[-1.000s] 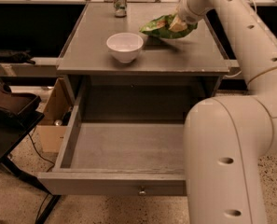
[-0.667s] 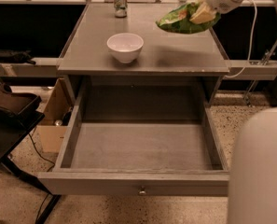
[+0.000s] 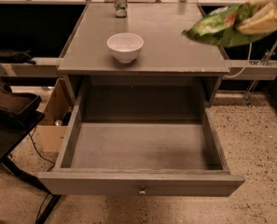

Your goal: Place green rice chip bag into top drawer

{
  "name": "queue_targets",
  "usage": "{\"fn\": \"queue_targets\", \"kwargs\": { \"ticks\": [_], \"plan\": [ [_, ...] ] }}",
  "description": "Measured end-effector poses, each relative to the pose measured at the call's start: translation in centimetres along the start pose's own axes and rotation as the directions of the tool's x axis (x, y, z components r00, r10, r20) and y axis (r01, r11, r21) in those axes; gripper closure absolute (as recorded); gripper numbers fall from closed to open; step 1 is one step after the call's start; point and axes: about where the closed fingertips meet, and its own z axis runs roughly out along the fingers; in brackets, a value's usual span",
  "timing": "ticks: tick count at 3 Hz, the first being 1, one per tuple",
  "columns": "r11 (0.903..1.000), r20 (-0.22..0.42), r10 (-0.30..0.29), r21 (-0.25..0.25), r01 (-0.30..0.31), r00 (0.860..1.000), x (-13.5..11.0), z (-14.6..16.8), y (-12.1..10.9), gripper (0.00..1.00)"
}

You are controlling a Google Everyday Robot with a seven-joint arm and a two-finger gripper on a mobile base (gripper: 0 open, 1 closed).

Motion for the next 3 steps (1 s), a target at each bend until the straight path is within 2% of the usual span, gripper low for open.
{"fn": "queue_targets", "kwargs": {
  "ticks": [1, 2, 3],
  "plan": [
    [0.9948, 0.098, 0.014, -0.101, -0.004, 0.995, 0.8, -0.9, 7.6, 1.00],
    [0.9871, 0.172, 0.072, -0.154, -0.045, 0.982, -3.7, 0.9, 14.3, 1.00],
    [0.9736, 0.096, 0.140, -0.194, -0.120, 0.985, -6.2, 5.9, 18.3, 1.00]
  ]
}}
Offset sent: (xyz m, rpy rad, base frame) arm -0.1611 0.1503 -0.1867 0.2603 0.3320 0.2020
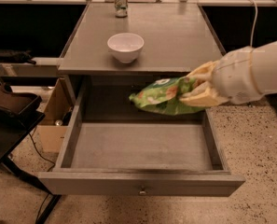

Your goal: Place green rice chip bag into top drawer

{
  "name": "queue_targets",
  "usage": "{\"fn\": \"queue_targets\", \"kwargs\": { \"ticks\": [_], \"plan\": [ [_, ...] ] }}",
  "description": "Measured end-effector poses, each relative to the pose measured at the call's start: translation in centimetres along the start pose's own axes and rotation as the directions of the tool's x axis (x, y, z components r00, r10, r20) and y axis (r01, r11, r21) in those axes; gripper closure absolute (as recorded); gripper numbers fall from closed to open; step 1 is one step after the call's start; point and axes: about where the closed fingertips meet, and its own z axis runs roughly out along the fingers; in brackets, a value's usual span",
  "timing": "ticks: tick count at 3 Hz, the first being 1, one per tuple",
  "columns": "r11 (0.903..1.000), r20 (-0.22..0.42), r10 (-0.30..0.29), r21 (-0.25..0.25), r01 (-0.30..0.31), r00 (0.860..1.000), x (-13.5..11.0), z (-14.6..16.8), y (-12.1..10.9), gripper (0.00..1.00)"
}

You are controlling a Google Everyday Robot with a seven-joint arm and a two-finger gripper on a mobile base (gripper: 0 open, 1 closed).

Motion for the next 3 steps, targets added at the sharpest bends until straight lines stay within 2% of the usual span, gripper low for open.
{"fn": "queue_targets", "kwargs": {
  "ticks": [1, 2, 3],
  "plan": [
    [0.9971, -0.092, 0.064, -0.036, -0.067, 0.994, 1.4, 6.7, 1.5, 1.00],
    [0.9946, -0.118, 0.087, -0.046, -0.093, 0.989, 1.1, 8.5, 1.8, 1.00],
    [0.9951, -0.114, 0.083, -0.045, -0.088, 0.990, 1.1, 8.2, 1.8, 0.86]
  ]
}}
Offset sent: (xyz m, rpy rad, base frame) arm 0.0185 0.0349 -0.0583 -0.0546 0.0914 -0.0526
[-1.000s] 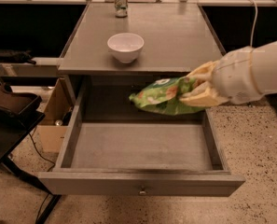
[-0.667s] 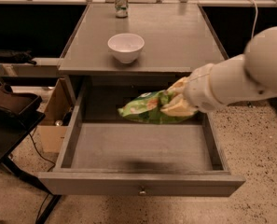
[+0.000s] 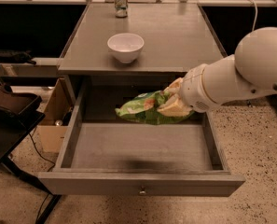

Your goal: Place green rice chip bag into top drawer

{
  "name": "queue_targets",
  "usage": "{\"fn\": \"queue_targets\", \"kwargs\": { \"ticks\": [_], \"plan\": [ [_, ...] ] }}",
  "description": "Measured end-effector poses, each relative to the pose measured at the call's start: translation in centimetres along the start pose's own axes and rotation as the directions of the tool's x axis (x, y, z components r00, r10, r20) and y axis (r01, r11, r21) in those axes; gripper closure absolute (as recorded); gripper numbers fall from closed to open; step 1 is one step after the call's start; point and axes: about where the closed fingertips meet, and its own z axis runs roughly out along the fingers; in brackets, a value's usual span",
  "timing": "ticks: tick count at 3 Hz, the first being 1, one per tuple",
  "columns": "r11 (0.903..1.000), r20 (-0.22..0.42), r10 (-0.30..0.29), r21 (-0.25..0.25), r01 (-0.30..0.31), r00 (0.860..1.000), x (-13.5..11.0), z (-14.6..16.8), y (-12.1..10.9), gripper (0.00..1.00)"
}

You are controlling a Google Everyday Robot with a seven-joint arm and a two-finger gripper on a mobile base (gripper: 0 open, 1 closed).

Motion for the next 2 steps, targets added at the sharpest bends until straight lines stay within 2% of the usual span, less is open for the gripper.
{"fn": "queue_targets", "kwargs": {
  "ticks": [2],
  "plan": [
    [1.0000, 0.000, 0.000, 0.000, 0.000, 1.000, 0.00, 0.00, 0.00, 0.42]
  ]
}}
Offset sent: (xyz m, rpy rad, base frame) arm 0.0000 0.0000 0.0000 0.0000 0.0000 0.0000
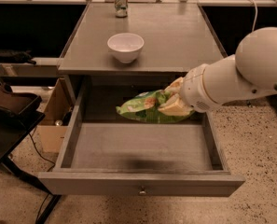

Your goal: Place green rice chip bag into top drawer

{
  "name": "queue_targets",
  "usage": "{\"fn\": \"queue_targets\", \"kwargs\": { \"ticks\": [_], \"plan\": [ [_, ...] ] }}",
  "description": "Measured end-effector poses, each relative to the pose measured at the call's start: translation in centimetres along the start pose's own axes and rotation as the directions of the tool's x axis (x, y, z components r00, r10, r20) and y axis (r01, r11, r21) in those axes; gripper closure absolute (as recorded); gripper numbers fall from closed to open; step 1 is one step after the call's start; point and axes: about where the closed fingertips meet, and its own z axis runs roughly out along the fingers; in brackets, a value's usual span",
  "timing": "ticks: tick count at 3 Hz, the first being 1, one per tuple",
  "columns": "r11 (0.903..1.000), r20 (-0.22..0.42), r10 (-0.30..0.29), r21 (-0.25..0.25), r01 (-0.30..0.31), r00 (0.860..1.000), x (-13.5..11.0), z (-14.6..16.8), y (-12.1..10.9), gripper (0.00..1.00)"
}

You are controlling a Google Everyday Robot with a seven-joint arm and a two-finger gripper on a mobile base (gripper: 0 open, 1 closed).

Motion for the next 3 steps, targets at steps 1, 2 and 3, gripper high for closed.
{"fn": "queue_targets", "kwargs": {
  "ticks": [1, 2, 3],
  "plan": [
    [1.0000, 0.000, 0.000, 0.000, 0.000, 1.000, 0.0, 0.0, 0.0, 0.10],
    [1.0000, 0.000, 0.000, 0.000, 0.000, 1.000, 0.0, 0.0, 0.0, 0.00],
    [0.9990, -0.003, -0.035, -0.029, 0.035, 0.999, -1.5, -0.6, -1.4, 0.00]
  ]
}}
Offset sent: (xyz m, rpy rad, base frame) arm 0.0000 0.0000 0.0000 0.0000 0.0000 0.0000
